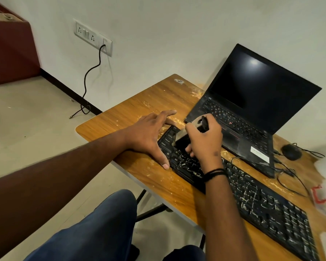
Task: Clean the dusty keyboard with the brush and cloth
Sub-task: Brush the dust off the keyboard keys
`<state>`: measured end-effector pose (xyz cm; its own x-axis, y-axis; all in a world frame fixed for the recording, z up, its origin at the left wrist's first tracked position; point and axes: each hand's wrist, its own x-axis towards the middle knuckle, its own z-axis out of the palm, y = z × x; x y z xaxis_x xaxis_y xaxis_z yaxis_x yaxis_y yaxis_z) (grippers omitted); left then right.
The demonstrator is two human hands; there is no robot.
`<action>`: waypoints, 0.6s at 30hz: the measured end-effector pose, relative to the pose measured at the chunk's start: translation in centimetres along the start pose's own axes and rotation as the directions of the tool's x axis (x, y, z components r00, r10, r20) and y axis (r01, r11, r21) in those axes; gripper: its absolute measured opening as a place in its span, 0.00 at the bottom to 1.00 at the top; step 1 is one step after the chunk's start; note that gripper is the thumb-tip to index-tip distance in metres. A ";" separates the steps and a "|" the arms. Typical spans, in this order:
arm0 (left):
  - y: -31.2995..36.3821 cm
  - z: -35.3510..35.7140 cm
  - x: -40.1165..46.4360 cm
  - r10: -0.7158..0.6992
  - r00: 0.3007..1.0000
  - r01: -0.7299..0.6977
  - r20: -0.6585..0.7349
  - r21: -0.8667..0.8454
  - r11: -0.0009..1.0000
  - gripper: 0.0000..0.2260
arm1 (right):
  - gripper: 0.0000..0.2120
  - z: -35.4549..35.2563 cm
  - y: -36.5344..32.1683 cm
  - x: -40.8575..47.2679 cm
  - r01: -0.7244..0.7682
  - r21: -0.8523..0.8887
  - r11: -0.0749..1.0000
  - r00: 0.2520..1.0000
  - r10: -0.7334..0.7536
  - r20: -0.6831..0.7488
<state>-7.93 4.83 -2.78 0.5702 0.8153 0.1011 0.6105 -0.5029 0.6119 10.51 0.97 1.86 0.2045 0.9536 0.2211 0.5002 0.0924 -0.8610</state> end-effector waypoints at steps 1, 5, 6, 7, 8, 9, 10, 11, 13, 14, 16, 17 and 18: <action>0.0 0.0 0.0 0.000 1.000 0.000 0.000 0.006 1.000 0.66 | 0.08 -0.4 0.0 0.0 -0.016 0.002 1.000 0.998 0.016 0.062; 0.1 0.1 0.0 0.004 1.000 -0.004 -0.002 0.024 1.000 0.65 | 0.07 -0.9 -0.1 0.8 -0.042 0.031 0.999 0.999 0.041 0.036; 0.1 0.1 0.0 0.003 1.000 -0.003 -0.002 0.027 1.000 0.65 | 0.07 -0.6 -0.1 1.1 -0.017 0.018 1.000 1.000 0.017 -0.014; 0.1 0.1 0.0 0.002 1.000 -0.002 -0.001 0.031 1.000 0.65 | 0.07 -0.3 -0.2 1.3 0.019 0.006 1.000 0.999 -0.018 -0.051; 0.1 0.1 0.0 0.002 1.000 -0.002 -0.001 0.037 0.999 0.65 | 0.08 0.0 -0.3 1.5 0.057 -0.004 0.998 0.996 -0.057 -0.062; 0.2 0.0 -0.1 0.002 1.000 -0.001 -0.002 0.044 0.999 0.64 | 0.10 0.0 -0.3 1.7 0.089 -0.008 0.996 0.996 -0.089 -0.032; 0.2 0.0 -0.2 0.001 1.000 0.000 -0.005 0.047 0.999 0.64 | 0.11 -0.2 -0.3 1.9 0.109 -0.006 0.994 0.993 -0.109 0.039; 0.2 0.0 -0.2 -0.003 1.000 0.003 -0.010 0.047 0.999 0.64 | 0.11 -0.6 -0.3 1.9 0.122 0.000 0.993 0.983 -0.121 0.139; 0.3 0.1 -0.3 -0.010 1.000 0.012 -0.022 0.047 0.999 0.64 | 0.09 -1.8 0.0 2.0 0.121 0.033 0.992 0.938 -0.125 0.322; 0.2 0.1 -0.2 -0.016 1.000 0.017 -0.023 0.046 0.999 0.64 | 0.07 -2.4 0.3 2.1 0.104 0.064 0.993 0.922 -0.120 0.367; 0.4 0.2 -0.2 -0.023 1.000 0.024 -0.019 0.038 0.999 0.64 | 0.05 -3.2 1.0 2.0 0.056 0.136 0.989 0.931 -0.101 0.351; 0.5 0.3 -0.2 -0.026 0.999 0.027 -0.022 0.032 0.999 0.64 | 0.04 -3.1 1.3 1.9 0.040 0.155 0.987 0.950 -0.086 0.300; 0.6 0.3 -0.1 -0.032 0.999 0.032 -0.023 0.023 0.999 0.64 | 0.04 -2.9 1.5 1.9 0.038 0.152 0.988 0.971 -0.072 0.228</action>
<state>-7.48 4.33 -2.66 0.5378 0.8372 0.0994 0.6412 -0.4827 0.5965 14.05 2.08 2.28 -0.0293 0.9845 0.1727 0.3734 0.1710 -0.9118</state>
